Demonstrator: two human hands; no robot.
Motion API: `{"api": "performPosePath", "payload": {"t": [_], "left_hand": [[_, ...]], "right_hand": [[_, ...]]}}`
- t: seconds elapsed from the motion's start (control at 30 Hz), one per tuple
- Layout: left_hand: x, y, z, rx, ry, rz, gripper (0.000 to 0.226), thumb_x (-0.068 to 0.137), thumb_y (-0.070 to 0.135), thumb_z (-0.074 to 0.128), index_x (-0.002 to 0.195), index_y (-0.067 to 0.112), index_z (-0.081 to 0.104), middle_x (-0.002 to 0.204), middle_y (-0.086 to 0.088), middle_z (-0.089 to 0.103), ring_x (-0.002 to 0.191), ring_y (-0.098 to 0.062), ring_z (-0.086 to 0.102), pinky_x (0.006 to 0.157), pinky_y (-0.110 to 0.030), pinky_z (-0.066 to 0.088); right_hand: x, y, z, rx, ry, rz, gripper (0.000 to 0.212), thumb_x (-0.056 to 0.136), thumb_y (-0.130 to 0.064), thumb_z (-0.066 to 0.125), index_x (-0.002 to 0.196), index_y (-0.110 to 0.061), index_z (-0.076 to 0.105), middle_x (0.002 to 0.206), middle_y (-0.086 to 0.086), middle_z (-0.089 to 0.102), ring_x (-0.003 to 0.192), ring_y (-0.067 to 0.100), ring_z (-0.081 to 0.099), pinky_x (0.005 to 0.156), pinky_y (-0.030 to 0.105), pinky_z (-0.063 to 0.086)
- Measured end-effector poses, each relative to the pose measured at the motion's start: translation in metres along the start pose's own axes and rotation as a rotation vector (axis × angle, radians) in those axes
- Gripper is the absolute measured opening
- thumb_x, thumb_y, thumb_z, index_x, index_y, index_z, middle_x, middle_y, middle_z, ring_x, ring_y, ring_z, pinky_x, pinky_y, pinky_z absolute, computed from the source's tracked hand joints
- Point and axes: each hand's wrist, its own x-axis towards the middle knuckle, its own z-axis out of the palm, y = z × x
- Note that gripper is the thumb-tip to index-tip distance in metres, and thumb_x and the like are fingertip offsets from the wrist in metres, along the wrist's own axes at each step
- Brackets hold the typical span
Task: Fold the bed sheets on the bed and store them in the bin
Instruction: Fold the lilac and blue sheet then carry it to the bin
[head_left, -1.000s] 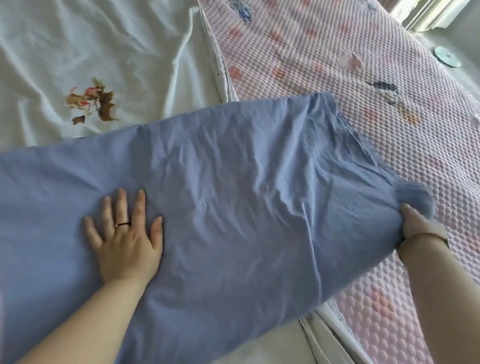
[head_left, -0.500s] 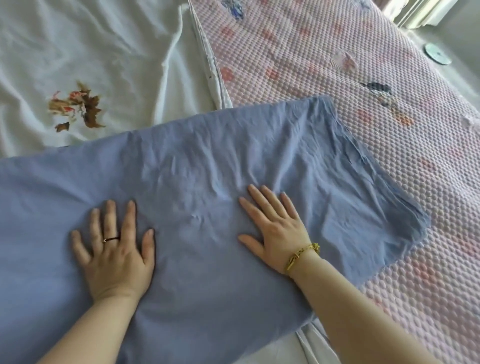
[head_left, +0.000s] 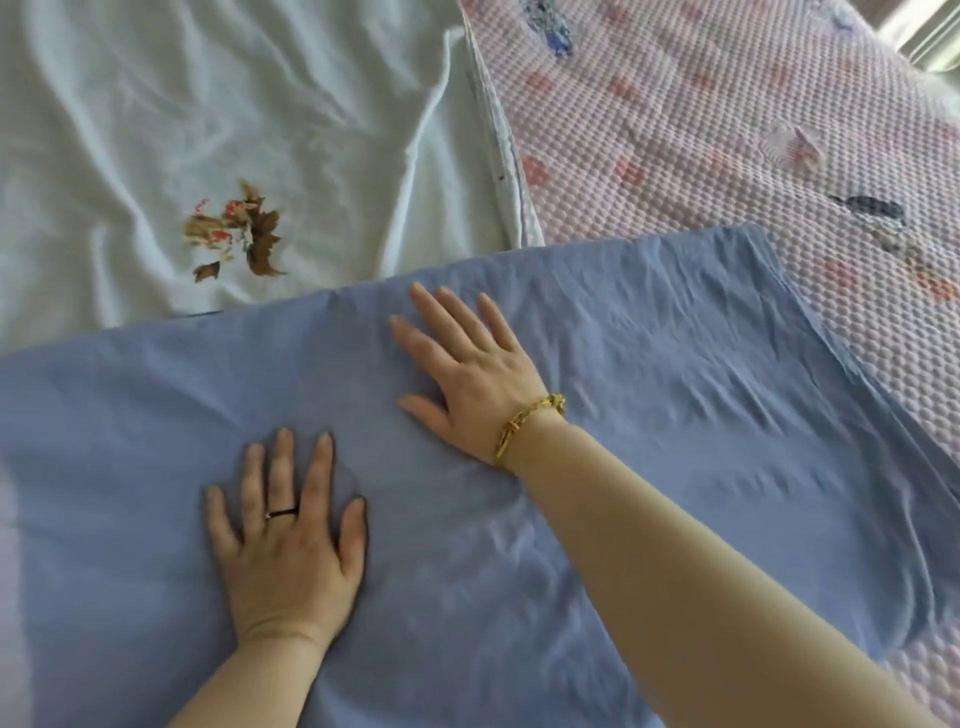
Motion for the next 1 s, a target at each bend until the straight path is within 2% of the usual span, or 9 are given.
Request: {"api": "performPosePath", "payload": {"t": [0.07, 0.13, 0.23, 0.33, 0.43, 0.5, 0.63, 0.77, 1.0], "left_hand": [[-0.001, -0.001, 0.001, 0.011, -0.037, 0.005, 0.055, 0.08, 0.038, 0.033, 0.13, 0.015, 0.036, 0.13, -0.025, 0.051, 0.123, -0.034, 0.029, 0.111, -0.028, -0.014], [0.0, -0.003, 0.004, 0.03, -0.038, 0.015, 0.055, 0.08, 0.038, 0.033, 0.13, 0.015, 0.036, 0.131, -0.024, 0.051, 0.124, -0.034, 0.028, 0.111, -0.029, -0.014], [0.002, -0.002, 0.001, 0.007, -0.081, 0.003, 0.05, 0.09, 0.044, 0.025, 0.13, 0.015, 0.036, 0.131, -0.023, 0.051, 0.124, -0.033, 0.029, 0.112, -0.03, -0.013], [0.003, -0.001, 0.0, -0.008, -0.166, -0.011, 0.059, 0.096, 0.05, 0.003, 0.131, 0.015, 0.036, 0.13, -0.022, 0.053, 0.124, -0.032, 0.03, 0.112, -0.032, -0.011], [0.004, -0.002, -0.002, 0.002, -0.242, 0.007, 0.057, 0.096, 0.047, 0.016, 0.128, 0.013, 0.048, 0.127, -0.02, 0.056, 0.123, -0.036, 0.04, 0.111, -0.032, -0.008], [0.008, 0.0, -0.02, -0.037, -0.305, 0.013, 0.064, 0.085, 0.046, 0.022, 0.129, 0.012, 0.053, 0.133, -0.018, 0.051, 0.124, -0.038, 0.047, 0.109, -0.032, -0.009], [-0.003, -0.037, -0.055, -0.047, -0.391, 0.146, 0.095, 0.06, 0.054, -0.013, 0.148, 0.027, 0.01, 0.156, 0.001, -0.001, 0.144, -0.016, -0.002, 0.104, -0.025, -0.02], [-0.043, -0.126, -0.106, 0.011, -0.393, 0.092, 0.062, 0.074, 0.046, 0.031, 0.117, 0.016, 0.064, 0.126, -0.01, 0.059, 0.119, -0.023, 0.052, 0.107, -0.028, 0.012], [-0.135, -0.309, -0.184, 0.198, -0.473, -0.443, 0.062, 0.072, 0.05, 0.035, 0.102, 0.008, 0.071, 0.106, -0.018, 0.068, 0.091, -0.037, 0.067, 0.074, -0.053, 0.052]], "right_hand": [[0.002, 0.027, -0.001, -0.041, -0.165, 0.028, 0.077, 0.078, -0.058, 0.016, 0.141, -0.02, 0.037, 0.15, 0.007, 0.028, 0.139, 0.022, 0.028, 0.114, 0.04, 0.011], [-0.01, 0.074, -0.002, 0.005, -0.242, 0.339, 0.071, 0.087, -0.061, 0.013, 0.147, -0.024, 0.014, 0.156, -0.001, 0.005, 0.144, 0.016, 0.004, 0.115, 0.035, -0.005], [-0.031, 0.103, -0.014, 0.034, -0.247, 0.731, 0.057, 0.098, -0.044, 0.022, 0.148, -0.021, 0.009, 0.157, 0.0, 0.001, 0.144, 0.016, -0.001, 0.116, 0.035, -0.006], [-0.042, 0.084, -0.007, 0.101, -0.251, 0.883, 0.054, 0.099, -0.034, 0.024, 0.148, -0.018, 0.009, 0.157, 0.002, 0.002, 0.144, 0.017, -0.001, 0.115, 0.034, -0.006], [-0.058, 0.059, -0.012, 0.182, -0.194, 0.921, 0.056, 0.099, -0.029, 0.028, 0.148, -0.015, 0.006, 0.156, 0.003, 0.003, 0.144, 0.017, -0.001, 0.115, 0.033, -0.005], [-0.071, 0.035, -0.026, 0.217, -0.212, 0.892, 0.057, 0.098, -0.029, 0.03, 0.148, -0.016, 0.005, 0.156, 0.003, 0.003, 0.144, 0.018, 0.0, 0.116, 0.032, -0.003], [-0.085, -0.046, -0.04, 0.108, -0.215, 0.673, 0.059, 0.098, -0.035, 0.034, 0.148, -0.017, 0.007, 0.156, 0.007, 0.002, 0.144, 0.022, 0.004, 0.113, 0.029, -0.004], [-0.074, -0.16, -0.014, 0.074, -0.108, 0.272, 0.062, 0.078, -0.042, 0.037, 0.132, -0.01, 0.04, 0.131, 0.022, 0.051, 0.126, 0.032, 0.037, 0.111, 0.024, -0.001], [-0.039, -0.379, 0.006, 0.214, -0.146, -0.054, 0.057, 0.076, -0.042, 0.034, 0.125, -0.013, 0.04, 0.122, 0.014, 0.061, 0.118, 0.023, 0.037, 0.107, 0.029, 0.007]]}}
